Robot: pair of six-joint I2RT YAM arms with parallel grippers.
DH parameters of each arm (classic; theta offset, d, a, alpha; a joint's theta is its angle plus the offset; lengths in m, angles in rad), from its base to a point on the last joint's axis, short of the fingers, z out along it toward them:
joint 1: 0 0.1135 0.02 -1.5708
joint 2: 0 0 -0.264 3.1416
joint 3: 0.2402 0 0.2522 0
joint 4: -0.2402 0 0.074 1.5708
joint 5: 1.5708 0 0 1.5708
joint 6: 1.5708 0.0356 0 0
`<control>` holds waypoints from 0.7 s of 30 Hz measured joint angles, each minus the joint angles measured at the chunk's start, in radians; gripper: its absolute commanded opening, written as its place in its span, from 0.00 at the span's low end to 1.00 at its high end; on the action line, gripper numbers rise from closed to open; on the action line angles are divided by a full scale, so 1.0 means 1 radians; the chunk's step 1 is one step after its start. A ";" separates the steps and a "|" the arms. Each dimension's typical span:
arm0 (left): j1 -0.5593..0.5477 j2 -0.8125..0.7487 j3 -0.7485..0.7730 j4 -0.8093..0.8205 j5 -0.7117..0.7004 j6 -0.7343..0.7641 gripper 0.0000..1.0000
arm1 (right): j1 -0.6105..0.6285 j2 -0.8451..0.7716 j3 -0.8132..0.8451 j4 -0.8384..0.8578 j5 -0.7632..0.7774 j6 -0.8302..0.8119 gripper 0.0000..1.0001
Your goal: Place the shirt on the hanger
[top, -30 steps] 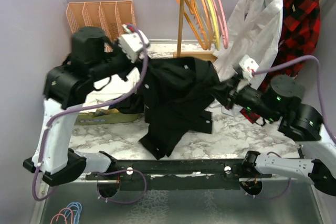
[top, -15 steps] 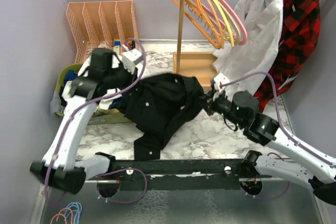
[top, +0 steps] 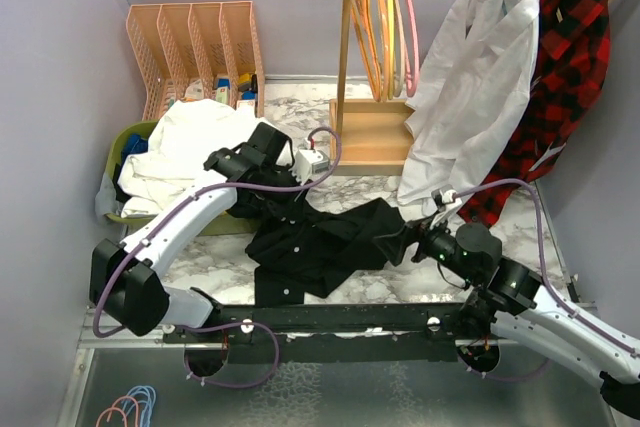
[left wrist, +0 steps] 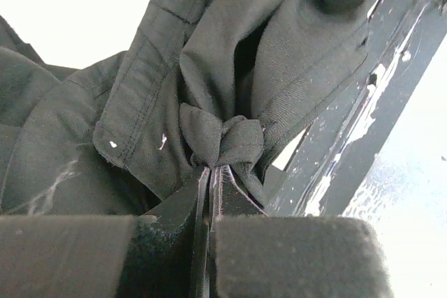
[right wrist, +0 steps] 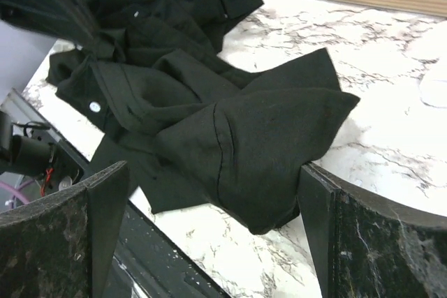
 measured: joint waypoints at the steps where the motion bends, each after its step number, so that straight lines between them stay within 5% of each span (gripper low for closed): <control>1: -0.012 0.011 -0.004 -0.005 -0.003 0.008 0.00 | 0.000 -0.002 0.001 -0.007 0.010 0.008 0.99; 12: -0.163 0.054 -0.060 -0.063 -0.139 0.062 0.10 | -0.001 0.171 0.282 -0.011 0.275 -0.002 0.99; 21: -0.196 0.047 -0.048 -0.103 -0.203 0.087 0.27 | 0.001 0.639 0.261 0.273 0.045 -0.039 0.99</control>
